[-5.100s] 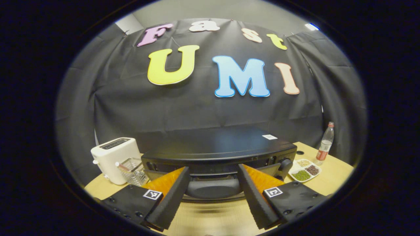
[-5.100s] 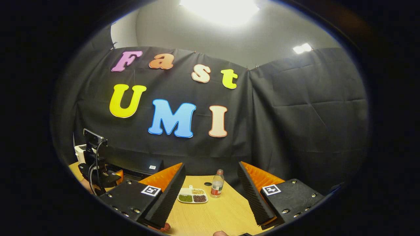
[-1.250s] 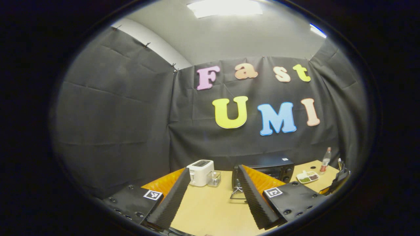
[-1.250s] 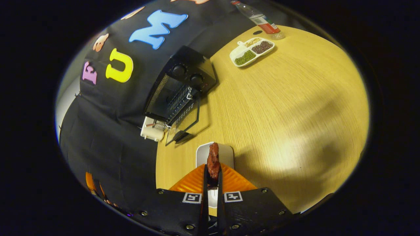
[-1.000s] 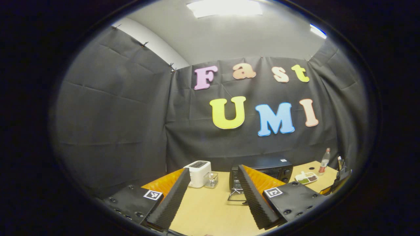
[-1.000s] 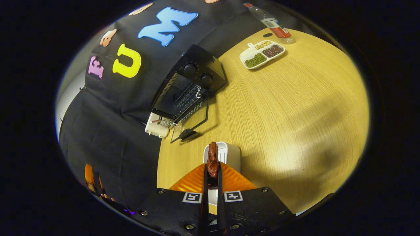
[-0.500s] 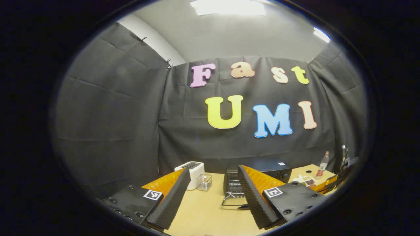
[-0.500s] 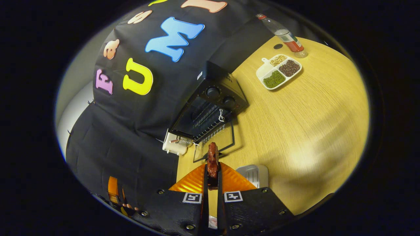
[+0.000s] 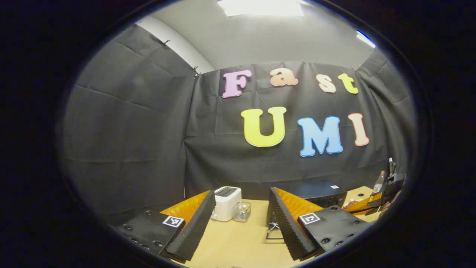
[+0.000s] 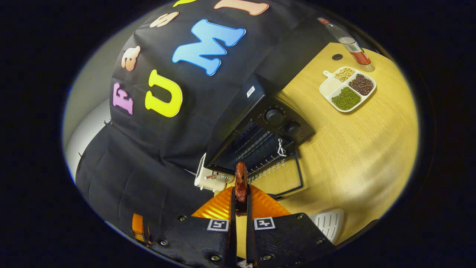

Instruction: Open the electric oven with the left hand, put the food in, and close the electric oven.

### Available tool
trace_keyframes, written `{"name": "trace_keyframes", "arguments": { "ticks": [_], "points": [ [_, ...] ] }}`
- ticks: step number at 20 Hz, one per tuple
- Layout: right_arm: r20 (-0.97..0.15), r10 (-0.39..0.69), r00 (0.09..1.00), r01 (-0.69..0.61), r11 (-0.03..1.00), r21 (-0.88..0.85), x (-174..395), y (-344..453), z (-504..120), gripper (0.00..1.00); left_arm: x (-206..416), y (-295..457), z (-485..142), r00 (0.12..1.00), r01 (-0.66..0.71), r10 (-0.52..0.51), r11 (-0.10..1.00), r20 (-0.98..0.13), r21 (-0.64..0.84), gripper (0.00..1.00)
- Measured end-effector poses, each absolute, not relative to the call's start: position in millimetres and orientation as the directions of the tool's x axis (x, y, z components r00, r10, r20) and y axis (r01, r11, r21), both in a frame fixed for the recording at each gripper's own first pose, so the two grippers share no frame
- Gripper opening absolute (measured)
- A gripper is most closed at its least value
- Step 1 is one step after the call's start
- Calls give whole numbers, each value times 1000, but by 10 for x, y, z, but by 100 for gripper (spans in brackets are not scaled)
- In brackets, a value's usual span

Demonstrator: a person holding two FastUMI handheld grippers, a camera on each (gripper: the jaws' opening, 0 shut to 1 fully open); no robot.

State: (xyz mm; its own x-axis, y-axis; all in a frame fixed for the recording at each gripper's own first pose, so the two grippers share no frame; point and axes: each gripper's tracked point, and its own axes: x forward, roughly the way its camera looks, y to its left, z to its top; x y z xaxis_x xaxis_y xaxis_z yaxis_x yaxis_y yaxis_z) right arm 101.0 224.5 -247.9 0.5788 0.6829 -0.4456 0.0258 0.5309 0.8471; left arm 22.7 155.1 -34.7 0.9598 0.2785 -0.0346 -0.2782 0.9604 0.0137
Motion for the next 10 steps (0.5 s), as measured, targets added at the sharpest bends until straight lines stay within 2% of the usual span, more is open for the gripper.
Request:
{"name": "trace_keyframes", "arguments": {
  "ticks": [6,7,8,10],
  "points": [
    [-422,665,616,17,524,852,1416,2730,-2605,10,383,2025,-475,948,-314,315,949,-55,29,100],
    [-419,660,623,21,522,853,1484,2799,-2638,10,409,2098,-482,946,-317,318,948,-57,35,97],
    [-418,654,631,26,521,853,1546,2851,-2666,10,424,2178,-495,945,-320,322,947,-62,41,100],
    [-416,635,652,32,524,851,1662,2946,-2740,10,481,2294,-566,942,-323,326,945,-73,50,100]
  ]
}}
